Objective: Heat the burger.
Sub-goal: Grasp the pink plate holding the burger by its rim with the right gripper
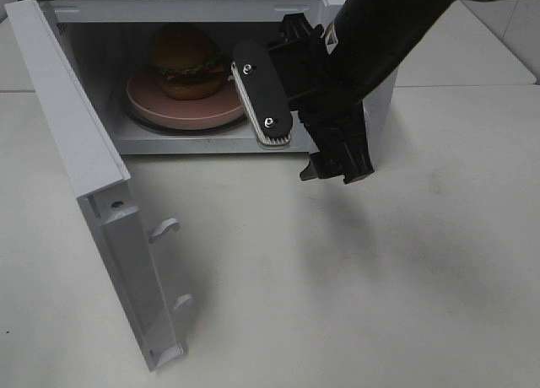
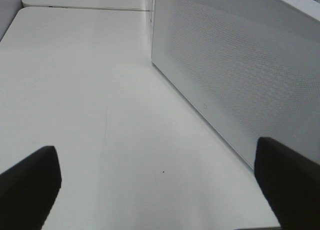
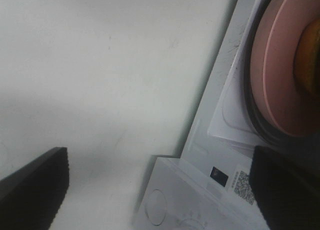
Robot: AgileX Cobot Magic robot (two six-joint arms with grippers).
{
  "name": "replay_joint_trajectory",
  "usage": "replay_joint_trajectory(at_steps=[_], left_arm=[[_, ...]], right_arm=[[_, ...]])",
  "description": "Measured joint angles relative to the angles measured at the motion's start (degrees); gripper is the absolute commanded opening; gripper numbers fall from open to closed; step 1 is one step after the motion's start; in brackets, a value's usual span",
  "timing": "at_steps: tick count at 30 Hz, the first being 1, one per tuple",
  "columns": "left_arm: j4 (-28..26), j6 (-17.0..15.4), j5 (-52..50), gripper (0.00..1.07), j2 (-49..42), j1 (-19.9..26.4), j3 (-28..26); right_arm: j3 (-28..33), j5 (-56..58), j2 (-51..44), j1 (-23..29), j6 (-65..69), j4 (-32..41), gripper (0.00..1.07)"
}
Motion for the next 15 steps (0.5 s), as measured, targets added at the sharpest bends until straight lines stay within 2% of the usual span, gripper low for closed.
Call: replay_joint_trajectory(at_steps=[15], left_arm=[[0.0, 0.0, 0.0, 0.98, 0.0, 0.0, 0.0]], right_arm=[[-5.44, -4.58, 5.9, 0.0, 1.2, 0.0, 0.92]])
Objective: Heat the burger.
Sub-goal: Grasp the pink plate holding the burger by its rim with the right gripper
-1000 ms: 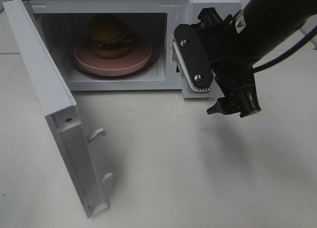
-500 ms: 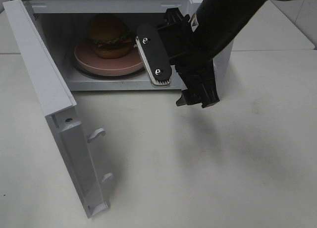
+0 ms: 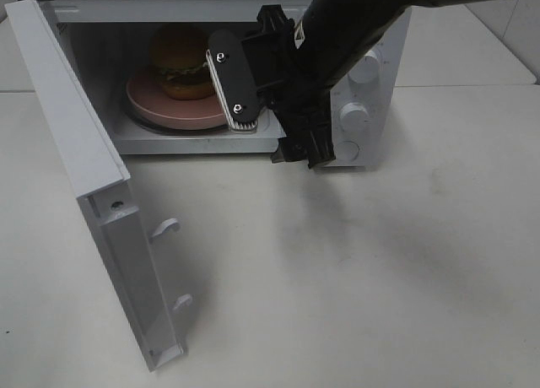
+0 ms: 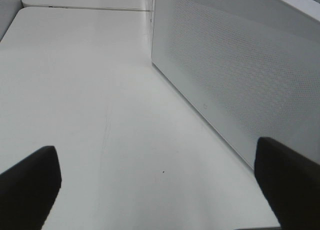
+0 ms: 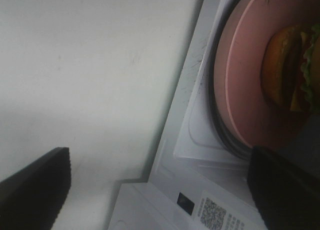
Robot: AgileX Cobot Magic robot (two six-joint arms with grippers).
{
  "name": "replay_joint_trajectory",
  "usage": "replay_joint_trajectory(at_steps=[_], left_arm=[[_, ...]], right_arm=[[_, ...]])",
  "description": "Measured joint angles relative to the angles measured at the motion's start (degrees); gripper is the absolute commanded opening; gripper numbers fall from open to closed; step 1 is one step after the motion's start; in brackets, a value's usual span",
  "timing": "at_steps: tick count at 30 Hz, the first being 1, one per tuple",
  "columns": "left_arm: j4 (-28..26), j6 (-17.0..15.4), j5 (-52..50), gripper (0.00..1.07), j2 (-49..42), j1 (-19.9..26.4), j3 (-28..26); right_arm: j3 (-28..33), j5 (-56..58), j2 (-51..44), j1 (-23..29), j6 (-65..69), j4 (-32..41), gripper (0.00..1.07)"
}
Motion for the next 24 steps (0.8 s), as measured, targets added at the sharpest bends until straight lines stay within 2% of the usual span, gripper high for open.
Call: replay_joint_trajectory(at_steps=[9, 24], left_arm=[[0.0, 0.0, 0.0, 0.98, 0.0, 0.0, 0.0], [0.0, 0.0, 0.0, 0.98, 0.0, 0.0, 0.0]], right_arm=[[-4.35, -1.32, 5.96, 0.0, 1.6, 0.0, 0.9], [-16.62, -1.49, 17.76, 0.0, 4.98, 0.0, 0.87]])
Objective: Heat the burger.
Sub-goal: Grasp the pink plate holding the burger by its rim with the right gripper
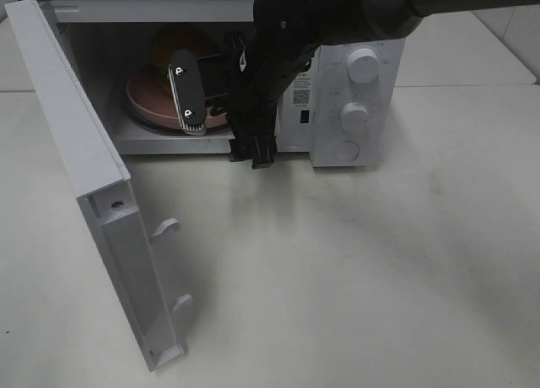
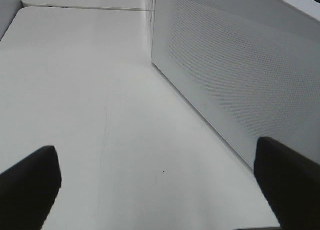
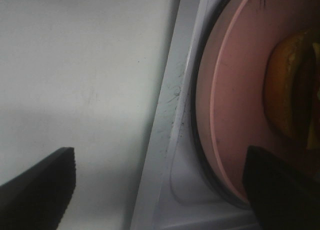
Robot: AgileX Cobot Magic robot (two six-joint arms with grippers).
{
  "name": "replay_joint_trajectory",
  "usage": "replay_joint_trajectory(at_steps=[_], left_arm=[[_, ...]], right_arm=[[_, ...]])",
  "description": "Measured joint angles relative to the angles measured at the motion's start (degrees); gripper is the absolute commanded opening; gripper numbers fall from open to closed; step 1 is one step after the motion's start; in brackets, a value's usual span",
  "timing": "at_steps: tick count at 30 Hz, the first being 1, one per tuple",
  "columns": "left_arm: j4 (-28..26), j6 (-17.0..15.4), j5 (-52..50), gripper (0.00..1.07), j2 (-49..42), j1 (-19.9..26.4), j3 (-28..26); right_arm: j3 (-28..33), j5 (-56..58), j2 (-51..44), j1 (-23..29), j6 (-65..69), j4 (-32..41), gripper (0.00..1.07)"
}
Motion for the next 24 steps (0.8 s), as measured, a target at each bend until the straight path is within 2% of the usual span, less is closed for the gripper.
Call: replay_joint_trajectory(at_steps=[7, 9, 12, 14, 24], left_arm=[[0.0, 0.0, 0.0, 0.98, 0.0, 0.0, 0.0], [0.0, 0.0, 0.0, 0.98, 0.0, 0.0, 0.0], [0.0, 0.0, 0.0, 0.98, 0.0, 0.0, 0.0], [0.0, 0.0, 0.0, 0.98, 0.0, 0.0, 0.0], [0.0, 0.0, 0.0, 0.98, 0.0, 0.0, 0.0]], right_arm=[[-4.76, 0.52, 3.9, 0.0, 0.92, 0.0, 0.87], [-8.94, 2.41, 6.88, 0.0, 2.06, 0.0, 0.86], [-9.97, 2.75, 7.45, 0.0, 2.46, 0.0, 0.85], [-13.98, 4.3, 10.08, 0.0, 2.92, 0.0, 0.85], [-22.46, 6.88, 15.13, 0.0, 5.04, -1.03, 0.83]])
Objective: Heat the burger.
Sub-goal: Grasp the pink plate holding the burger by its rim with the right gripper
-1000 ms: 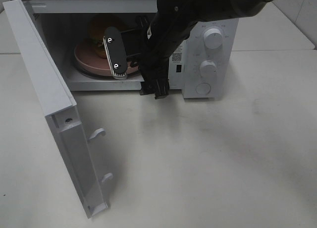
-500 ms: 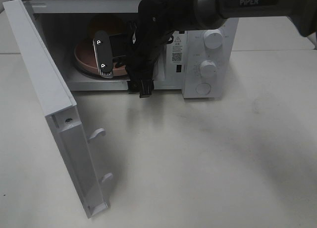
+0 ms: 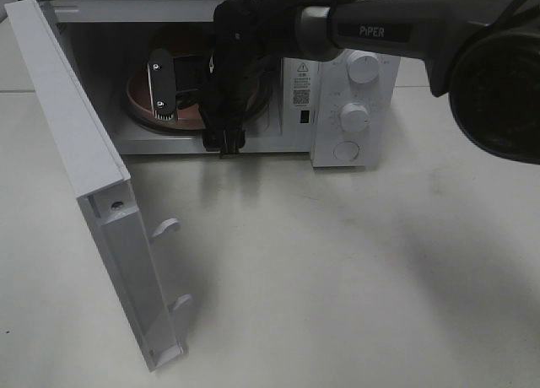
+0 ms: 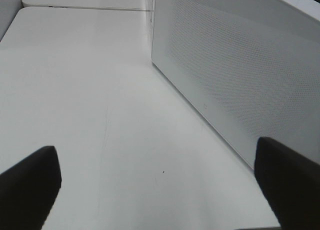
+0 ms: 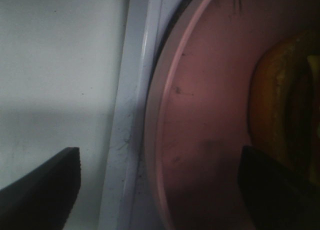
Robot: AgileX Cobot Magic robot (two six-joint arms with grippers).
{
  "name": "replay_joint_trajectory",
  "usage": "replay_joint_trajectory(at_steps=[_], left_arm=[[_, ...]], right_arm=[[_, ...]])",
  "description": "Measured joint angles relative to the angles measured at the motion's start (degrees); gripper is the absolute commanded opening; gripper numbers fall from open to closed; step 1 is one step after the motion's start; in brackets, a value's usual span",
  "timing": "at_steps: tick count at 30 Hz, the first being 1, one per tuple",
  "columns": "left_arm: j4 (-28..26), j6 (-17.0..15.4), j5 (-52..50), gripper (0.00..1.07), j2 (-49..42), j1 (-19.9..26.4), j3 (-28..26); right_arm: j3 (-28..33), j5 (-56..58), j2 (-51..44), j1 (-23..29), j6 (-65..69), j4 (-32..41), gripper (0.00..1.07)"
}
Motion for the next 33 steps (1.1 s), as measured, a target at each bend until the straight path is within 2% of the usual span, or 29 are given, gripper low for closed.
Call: replay_joint_trajectory(at_steps=[5, 12, 15, 16, 17, 18, 19, 20, 21, 22, 23, 24, 33], left_arm=[[0.0, 0.0, 0.0, 0.98, 0.0, 0.0, 0.0], [0.0, 0.0, 0.0, 0.98, 0.0, 0.0, 0.0], [0.0, 0.0, 0.0, 0.98, 0.0, 0.0, 0.0], [0.0, 0.0, 0.0, 0.98, 0.0, 0.0, 0.0], [0.0, 0.0, 0.0, 0.98, 0.0, 0.0, 0.0], [0.0, 0.0, 0.0, 0.98, 0.0, 0.0, 0.0], [0.0, 0.0, 0.0, 0.98, 0.0, 0.0, 0.0], [0.0, 0.0, 0.0, 0.98, 0.0, 0.0, 0.0], [0.0, 0.0, 0.0, 0.98, 0.0, 0.0, 0.0], [0.0, 0.0, 0.0, 0.98, 0.0, 0.0, 0.0], [0.0, 0.0, 0.0, 0.98, 0.0, 0.0, 0.0], [0.0, 0.0, 0.0, 0.98, 0.0, 0.0, 0.0], [0.0, 0.0, 0.0, 0.98, 0.0, 0.0, 0.0]], right_arm=[[-3.15, 0.57, 2.18, -0.46, 0.69, -0.06, 0.81], [-3.44, 0.52, 4.13, -1.55, 0.74, 0.34, 0.8], [-3.44, 0.52, 4.76, -2.12, 0.74, 0.57, 0.75], [-3.44, 0.4, 4.76, -2.41, 0.8, 0.63, 0.67], [-3.44, 0.4, 4.76, -2.41, 0.8, 0.63, 0.67], [-3.44, 0.4, 4.81, -2.52, 0.8, 0.63, 0.61], [-3.44, 0.4, 4.76, -2.58, 0.8, 0.8, 0.47], [-3.44, 0.4, 4.76, -2.58, 0.8, 0.8, 0.47], [-3.44, 0.92, 4.64, -2.58, 0.8, 1.09, 0.3], [-3.44, 0.92, 4.64, -2.58, 0.8, 1.09, 0.3], [-3.44, 1.26, 4.53, -2.35, 0.8, 1.32, 0.2], [-3.44, 1.83, 4.18, -2.06, 0.8, 1.89, 0.02], [-3.5, 2.35, 4.01, -1.89, 0.34, 2.23, 0.0]])
